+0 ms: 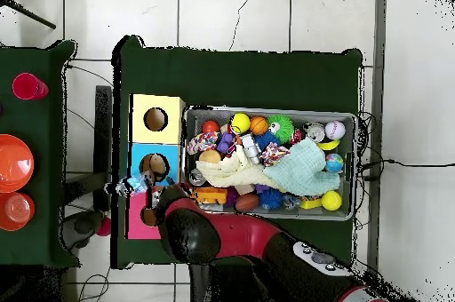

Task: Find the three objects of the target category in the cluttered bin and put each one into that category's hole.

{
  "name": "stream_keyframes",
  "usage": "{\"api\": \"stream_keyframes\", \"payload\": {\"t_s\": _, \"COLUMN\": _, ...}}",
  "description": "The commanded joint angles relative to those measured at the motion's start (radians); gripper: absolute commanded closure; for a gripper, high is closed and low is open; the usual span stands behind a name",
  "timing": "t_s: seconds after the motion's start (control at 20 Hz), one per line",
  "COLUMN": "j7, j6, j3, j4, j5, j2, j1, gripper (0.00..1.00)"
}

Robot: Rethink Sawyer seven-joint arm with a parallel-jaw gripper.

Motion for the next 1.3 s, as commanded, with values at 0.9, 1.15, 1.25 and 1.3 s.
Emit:
{"api": "stream_keyframes", "payload": {"t_s": 0.9, "j7": 0.143, "j6": -0.095, "j3": -0.118, "j4": -0.125, "j5": -0.075, "j2": -0.03, "j1": 0.05, "gripper": 0.0}}
{"api": "stream_keyframes", "payload": {"t_s": 1.15, "j7": 0.152, "j6": -0.087, "j3": -0.121, "j4": -0.124, "j5": -0.077, "j2": -0.034, "j1": 0.052, "gripper": 0.0}}
{"api": "stream_keyframes", "payload": {"t_s": 1.25, "j7": 0.156, "j6": -0.084, "j3": -0.12, "j4": -0.121, "j5": -0.075, "j2": -0.036, "j1": 0.051, "gripper": 0.0}}
{"api": "stream_keyframes", "payload": {"t_s": 1.3, "j7": 0.156, "j6": -0.085, "j3": -0.121, "j4": -0.121, "j5": -0.075, "j2": -0.037, "j1": 0.053, "gripper": 0.0}}
